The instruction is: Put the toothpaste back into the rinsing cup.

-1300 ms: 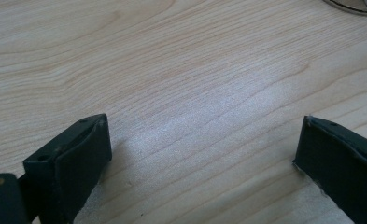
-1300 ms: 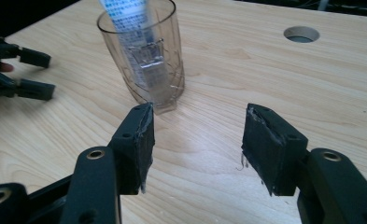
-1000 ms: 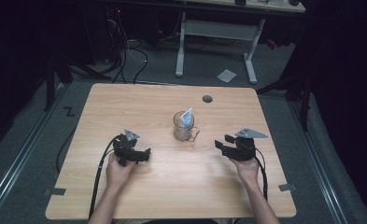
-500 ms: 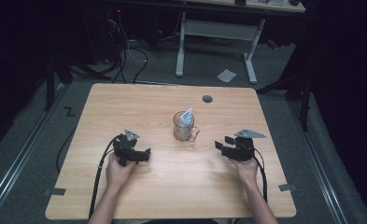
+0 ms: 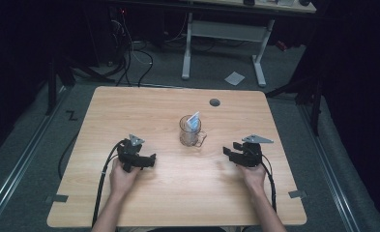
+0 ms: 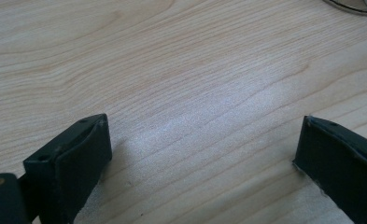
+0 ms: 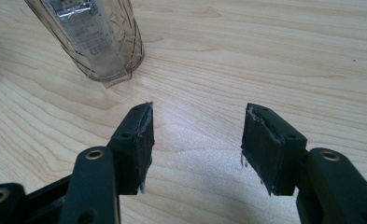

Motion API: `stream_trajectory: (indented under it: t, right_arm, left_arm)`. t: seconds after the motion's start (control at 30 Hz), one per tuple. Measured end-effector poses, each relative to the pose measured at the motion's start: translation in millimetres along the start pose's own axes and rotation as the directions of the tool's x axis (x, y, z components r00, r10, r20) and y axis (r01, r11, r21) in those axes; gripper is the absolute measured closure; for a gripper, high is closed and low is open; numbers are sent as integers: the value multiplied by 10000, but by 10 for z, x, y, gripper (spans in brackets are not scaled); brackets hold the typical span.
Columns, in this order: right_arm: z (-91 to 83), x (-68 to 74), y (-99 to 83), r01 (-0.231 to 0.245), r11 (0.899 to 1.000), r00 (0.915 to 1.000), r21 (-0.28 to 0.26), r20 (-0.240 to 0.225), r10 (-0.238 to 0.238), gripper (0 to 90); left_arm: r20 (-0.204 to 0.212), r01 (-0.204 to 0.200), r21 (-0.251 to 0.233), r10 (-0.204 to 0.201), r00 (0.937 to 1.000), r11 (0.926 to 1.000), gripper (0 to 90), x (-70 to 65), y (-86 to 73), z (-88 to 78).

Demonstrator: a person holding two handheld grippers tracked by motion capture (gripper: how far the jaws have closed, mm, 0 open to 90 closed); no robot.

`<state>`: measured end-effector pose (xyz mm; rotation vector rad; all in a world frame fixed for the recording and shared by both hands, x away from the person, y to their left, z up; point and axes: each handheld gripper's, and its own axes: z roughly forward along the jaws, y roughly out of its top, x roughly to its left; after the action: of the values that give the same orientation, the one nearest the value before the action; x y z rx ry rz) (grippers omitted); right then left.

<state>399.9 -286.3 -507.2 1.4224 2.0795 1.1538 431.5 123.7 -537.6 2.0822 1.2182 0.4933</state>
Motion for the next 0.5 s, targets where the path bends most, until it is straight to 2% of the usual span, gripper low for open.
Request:
stream_trajectory:
  t: [0.23, 0.5]
  right_arm:
    - [64, -28, -25, -36, 9999, 9998, 119, 186, 34, 436]
    - [129, -25, -46, 169, 9994, 9989, 287, 430, -181, 435]
  left_arm:
    - [2, 0, -2, 0, 10000, 10000, 40, 0, 0, 0]
    - [-4, -8, -3, 8, 10000, 10000, 41, 0, 0, -1]
